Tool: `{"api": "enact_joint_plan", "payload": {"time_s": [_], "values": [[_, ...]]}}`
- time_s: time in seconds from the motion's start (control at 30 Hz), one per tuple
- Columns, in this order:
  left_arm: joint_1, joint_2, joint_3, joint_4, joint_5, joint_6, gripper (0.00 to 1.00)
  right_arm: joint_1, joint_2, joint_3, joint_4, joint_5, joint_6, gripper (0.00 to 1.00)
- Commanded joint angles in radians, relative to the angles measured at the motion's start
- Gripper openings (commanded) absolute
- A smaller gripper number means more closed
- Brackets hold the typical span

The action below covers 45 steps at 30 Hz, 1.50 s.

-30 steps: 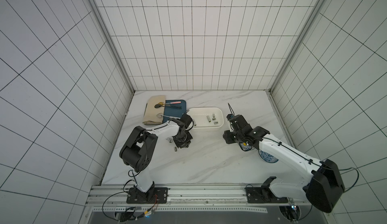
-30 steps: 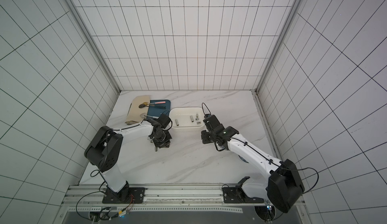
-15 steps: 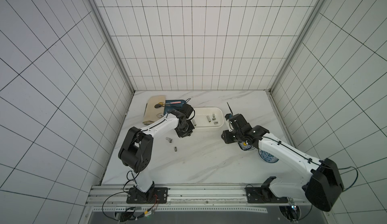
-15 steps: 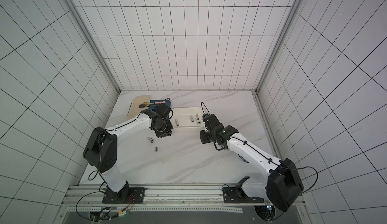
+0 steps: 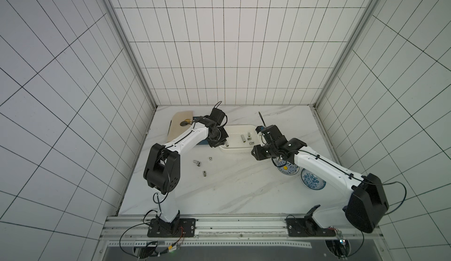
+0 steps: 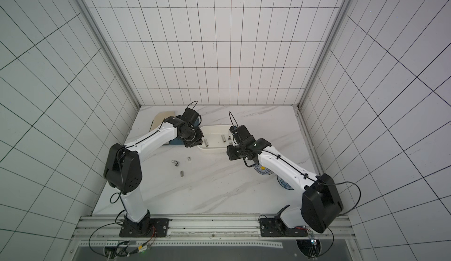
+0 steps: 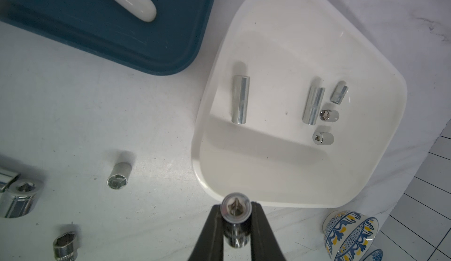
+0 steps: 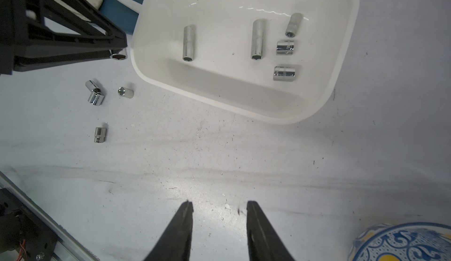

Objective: Put the socket on the desktop into the storage box
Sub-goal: Place the socket head in the storage box, then pick up the socket head from the center of the board.

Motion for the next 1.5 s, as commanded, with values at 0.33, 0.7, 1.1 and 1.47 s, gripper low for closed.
{"api": "enact_joint_plan", "payload": {"time_s": [0.33, 0.7, 1.1, 1.47], "values": [[0.020, 0.209, 0.215, 0.011, 0.035, 0.046, 0.13, 0.005, 0.049, 0.098, 0.010, -0.006, -0.016, 0.40], [0.018, 0.347, 0.325, 0.010, 0.066, 0.067, 0.15, 0.004, 0.049, 0.087, 0.014, 0.000, -0.010, 0.40], [0.018, 0.423, 0.345, 0.021, 0.072, 0.075, 0.18, 0.004, 0.047, 0.065, 0.023, 0.002, 0.000, 0.40], [0.017, 0.433, 0.362, 0.020, 0.067, 0.076, 0.31, 0.004, 0.042, 0.048, 0.031, 0.003, 0.007, 0.40]]}}
